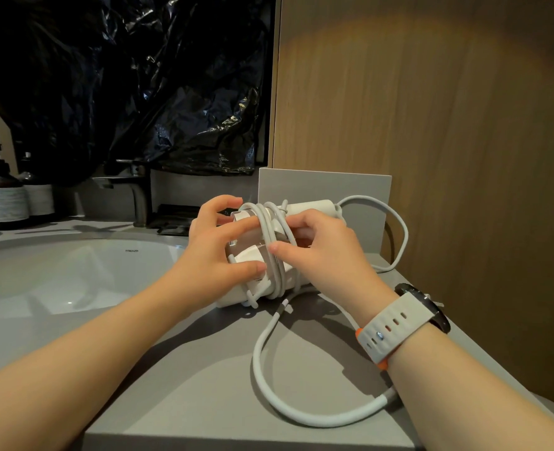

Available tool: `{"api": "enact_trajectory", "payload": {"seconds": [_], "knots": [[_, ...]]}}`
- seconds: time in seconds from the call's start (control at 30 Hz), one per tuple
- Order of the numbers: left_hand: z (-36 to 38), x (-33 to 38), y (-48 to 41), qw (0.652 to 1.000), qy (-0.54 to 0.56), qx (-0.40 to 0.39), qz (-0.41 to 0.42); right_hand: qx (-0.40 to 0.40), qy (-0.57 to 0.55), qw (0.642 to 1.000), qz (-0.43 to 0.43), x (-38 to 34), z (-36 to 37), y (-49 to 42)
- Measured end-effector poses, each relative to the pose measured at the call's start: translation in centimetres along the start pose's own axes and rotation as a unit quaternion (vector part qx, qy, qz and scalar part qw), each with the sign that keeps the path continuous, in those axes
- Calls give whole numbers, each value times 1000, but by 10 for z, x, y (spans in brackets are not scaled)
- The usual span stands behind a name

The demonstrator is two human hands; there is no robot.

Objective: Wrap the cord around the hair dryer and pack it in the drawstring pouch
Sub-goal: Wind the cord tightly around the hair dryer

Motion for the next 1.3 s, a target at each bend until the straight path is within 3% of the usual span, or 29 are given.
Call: {"api": "enact_trajectory", "payload": {"seconds": [0.27,0.5,0.57,0.67,0.73,0.83,0.9,1.03,1.13,1.3], "knots": [[-1,-1,0,998,57,-8,-22,-13,76,997,-22,-7,2,2],[-1,-2,1,996,77,-24,-27,1,223,974,-48,-17,11,1],[-1,-1,1,996,78,-22,-29,20,278,959,-43,-23,12,3],[0,-1,-1,999,46,-14,-14,93,414,904,-59,-34,23,4],[0,0,-1,1000,25,-4,-9,128,406,902,-69,-37,22,3],[0,-2,0,1000,23,7,-3,42,261,964,-40,-24,18,0],[-1,-3,0,1000,21,10,0,30,147,989,-9,-14,10,-1],[-2,-5,0,1000,15,19,6,24,58,998,-12,-9,8,1],[-1,-5,-1,1000,23,19,10,22,88,995,-31,-12,11,5],[0,-7,-5,1000,17,18,-1,84,267,954,-105,-18,18,2]]}}
Point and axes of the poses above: each hand's wrist, its own y-axis away from the middle knuckle, its own z-axis out of the palm, x = y × z, the point moved 4 cm from there along -y, towards the middle knuckle, and after that the axes turned 7 degrees about -x, right-handed, at the moved point
